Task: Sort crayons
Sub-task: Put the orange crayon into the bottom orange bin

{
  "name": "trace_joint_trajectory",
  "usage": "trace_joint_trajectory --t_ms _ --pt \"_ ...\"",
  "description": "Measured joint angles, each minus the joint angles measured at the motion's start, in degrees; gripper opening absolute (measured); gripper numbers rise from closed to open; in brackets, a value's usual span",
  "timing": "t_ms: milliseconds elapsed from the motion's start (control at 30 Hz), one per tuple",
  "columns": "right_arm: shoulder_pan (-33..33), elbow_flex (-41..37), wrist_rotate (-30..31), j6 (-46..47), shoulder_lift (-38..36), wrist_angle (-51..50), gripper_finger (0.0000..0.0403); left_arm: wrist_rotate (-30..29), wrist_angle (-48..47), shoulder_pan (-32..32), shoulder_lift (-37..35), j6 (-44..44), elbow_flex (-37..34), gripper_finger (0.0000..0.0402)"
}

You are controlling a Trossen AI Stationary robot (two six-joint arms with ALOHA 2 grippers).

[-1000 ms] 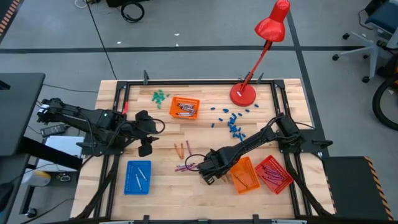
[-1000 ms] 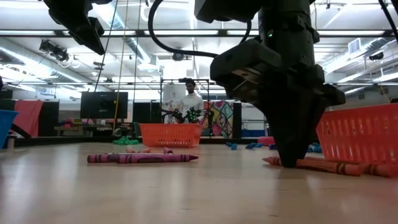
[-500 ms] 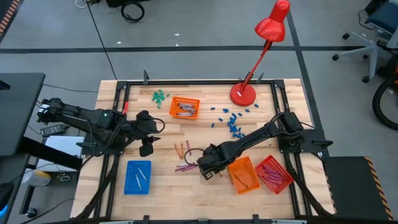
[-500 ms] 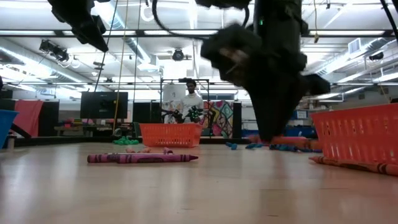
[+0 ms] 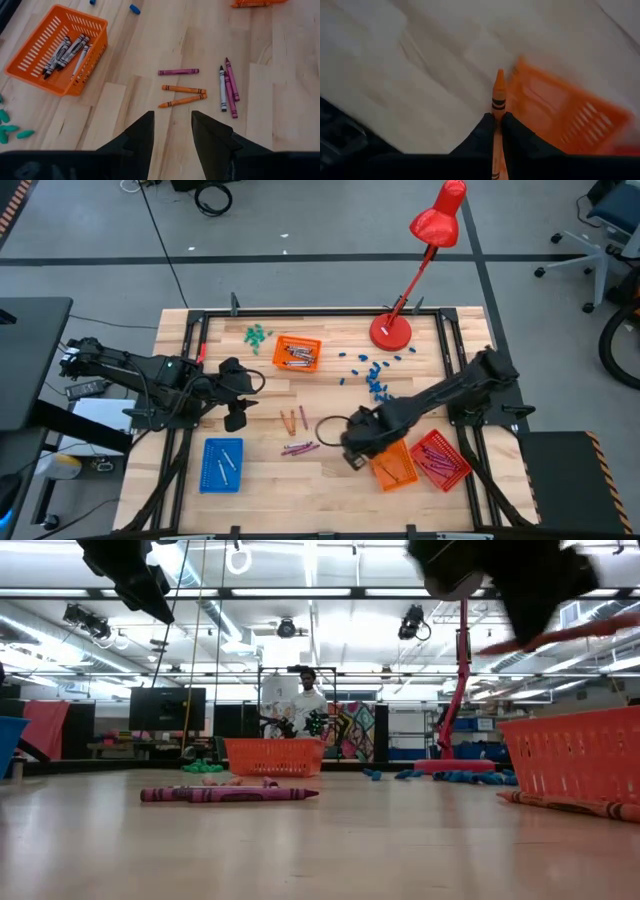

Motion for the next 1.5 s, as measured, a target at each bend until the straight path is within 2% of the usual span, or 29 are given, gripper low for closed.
trace_joint_trajectory --t_ms 133,267,433,667,1000,1367,1500 --pt "2.9 -4.8 -0.8 3.2 -3.8 -0.9 0.0028 0.0 0.0 0.0 0.0 -0.5 0.0 0.0142" --pt "4.6 -12.1 -2.7 9.2 -7.0 2.5 0.0034 0.0 0.0 0.0 0.0 -0.5 0.0 0.0142" --pt "5.0 -19.6 -6.0 13.4 -10.2 10.4 0.007 0.0 0.0 0.0 0.0 -0.6 0.0 0.0142" --pt "3.7 -19.2 -8.0 14.1 -12.7 9.2 0.0125 0.0 0.0 0.0 0.0 -1.0 0.0 0.0142" --pt "4.5 -18.8 -9.6 12.5 -12.4 2.4 0.0125 0.0 0.0 0.0 0.0 -1.0 0.0 0.0142" --pt "2.4 -27.0 -10.2 11.5 -12.3 6.4 0.0125 0.0 0.4 0.0 0.0 -1.0 0.0 0.0142" --pt "2.5 -27.6 -10.7 12.1 -12.3 2.2 0.0125 0.0 0.4 -0.1 0.0 -1.7 0.0 0.0142"
